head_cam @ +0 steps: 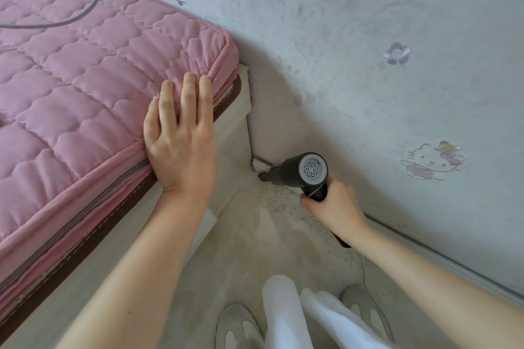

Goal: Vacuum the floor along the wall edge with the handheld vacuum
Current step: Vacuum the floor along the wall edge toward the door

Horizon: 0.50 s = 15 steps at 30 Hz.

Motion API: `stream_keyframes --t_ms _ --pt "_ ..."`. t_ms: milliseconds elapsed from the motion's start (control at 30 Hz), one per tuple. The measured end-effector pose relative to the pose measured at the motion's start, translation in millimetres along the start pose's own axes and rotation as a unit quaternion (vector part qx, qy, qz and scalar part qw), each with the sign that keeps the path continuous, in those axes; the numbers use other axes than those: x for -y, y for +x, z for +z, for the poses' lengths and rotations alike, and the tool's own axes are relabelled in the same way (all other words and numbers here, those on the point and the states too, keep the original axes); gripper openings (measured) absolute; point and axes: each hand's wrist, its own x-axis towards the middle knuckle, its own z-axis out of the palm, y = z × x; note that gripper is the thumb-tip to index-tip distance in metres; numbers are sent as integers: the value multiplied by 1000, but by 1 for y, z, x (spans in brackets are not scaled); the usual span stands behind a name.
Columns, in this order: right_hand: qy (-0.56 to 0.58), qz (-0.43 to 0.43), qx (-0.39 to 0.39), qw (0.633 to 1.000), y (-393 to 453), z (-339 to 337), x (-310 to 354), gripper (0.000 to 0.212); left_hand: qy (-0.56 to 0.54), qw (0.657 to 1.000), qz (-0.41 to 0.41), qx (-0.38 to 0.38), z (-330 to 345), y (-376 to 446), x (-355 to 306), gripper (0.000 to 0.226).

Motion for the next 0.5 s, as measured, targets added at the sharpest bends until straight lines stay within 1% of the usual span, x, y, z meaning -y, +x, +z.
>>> stream_keyframes --t_ms 133,500 --pt "1 3 1 1000 1 -5 3 23 -1 1000 -2 -20 2 3 -1 43" --pt "-6 4 11 1000 -3 -11 4 21 -5 999 3 -37 3 5 -2 38"
